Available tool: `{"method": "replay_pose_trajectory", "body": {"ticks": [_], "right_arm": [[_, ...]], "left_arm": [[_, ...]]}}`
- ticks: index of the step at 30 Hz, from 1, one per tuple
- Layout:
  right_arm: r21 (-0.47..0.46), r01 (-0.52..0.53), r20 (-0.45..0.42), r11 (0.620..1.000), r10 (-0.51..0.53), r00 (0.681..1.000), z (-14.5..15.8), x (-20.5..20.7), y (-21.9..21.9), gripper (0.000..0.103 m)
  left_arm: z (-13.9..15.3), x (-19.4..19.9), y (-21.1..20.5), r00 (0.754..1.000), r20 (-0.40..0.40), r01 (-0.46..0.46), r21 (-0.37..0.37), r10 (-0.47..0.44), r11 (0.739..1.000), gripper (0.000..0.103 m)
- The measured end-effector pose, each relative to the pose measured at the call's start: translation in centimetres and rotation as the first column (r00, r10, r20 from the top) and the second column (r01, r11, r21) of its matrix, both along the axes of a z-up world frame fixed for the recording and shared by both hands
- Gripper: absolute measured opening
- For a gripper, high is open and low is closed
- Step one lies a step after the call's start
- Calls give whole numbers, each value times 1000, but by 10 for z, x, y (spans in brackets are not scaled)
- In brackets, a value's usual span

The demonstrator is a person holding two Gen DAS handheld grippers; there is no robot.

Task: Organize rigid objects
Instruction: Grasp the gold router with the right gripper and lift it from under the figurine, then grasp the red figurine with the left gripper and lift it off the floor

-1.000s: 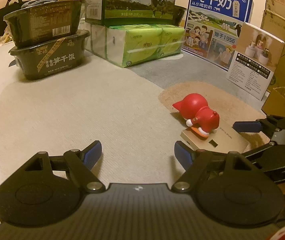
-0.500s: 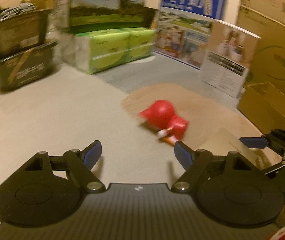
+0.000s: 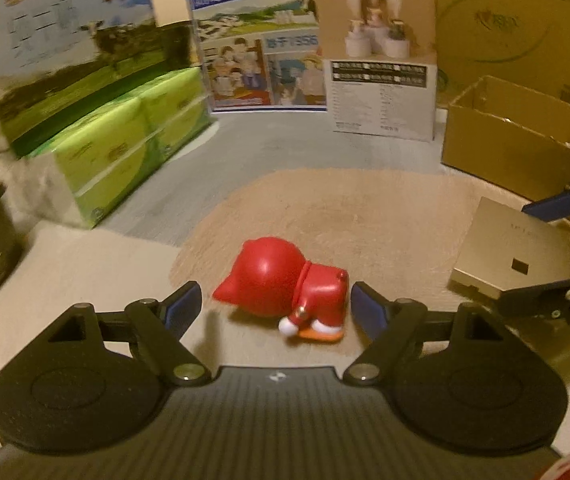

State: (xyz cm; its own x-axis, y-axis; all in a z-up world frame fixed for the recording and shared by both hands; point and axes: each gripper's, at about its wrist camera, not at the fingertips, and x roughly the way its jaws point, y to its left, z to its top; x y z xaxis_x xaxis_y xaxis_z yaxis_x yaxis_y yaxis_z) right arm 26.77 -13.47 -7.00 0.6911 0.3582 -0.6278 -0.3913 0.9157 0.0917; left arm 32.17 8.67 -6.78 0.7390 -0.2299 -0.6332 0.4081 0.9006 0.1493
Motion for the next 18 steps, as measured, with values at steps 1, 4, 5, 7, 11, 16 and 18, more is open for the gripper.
{"method": "replay_pose_trajectory", "body": {"ticks": [1,4,5,7,11,16,18], "right_arm": [[2,1,-1,1000,-1,1000,0,-1,0,87],[15,5,-8,1000,-5,1000,-2,0,1,87],[18,6,-10,1000,-6,1000,-2,0,1,87],[24,7,-15,1000,-7,1000,-2,-1,0,87],[31,8,-17,999,-8,1000,-1,-4,-1,87],[32,14,-19,999,-14,1000,5,-16,-2,87],[28,20,-27,999,-19,999,7,-23,-3,87]], "left_arm": [[-1,2,0,1000,1,17,4,-17,1000,80],[-3,9,-2,999,-2,50,18,-50,999,79],[-4,12,-3,998,-5,57,17,-57,998,78],[-4,14,-4,998,-22,63,16,-63,998,74],[1,7,-5,999,-35,35,2,-35,999,69],[7,-21,-7,996,-79,-44,-58,39,997,66],[8,-37,-11,993,-86,-82,-66,77,994,66]]}}
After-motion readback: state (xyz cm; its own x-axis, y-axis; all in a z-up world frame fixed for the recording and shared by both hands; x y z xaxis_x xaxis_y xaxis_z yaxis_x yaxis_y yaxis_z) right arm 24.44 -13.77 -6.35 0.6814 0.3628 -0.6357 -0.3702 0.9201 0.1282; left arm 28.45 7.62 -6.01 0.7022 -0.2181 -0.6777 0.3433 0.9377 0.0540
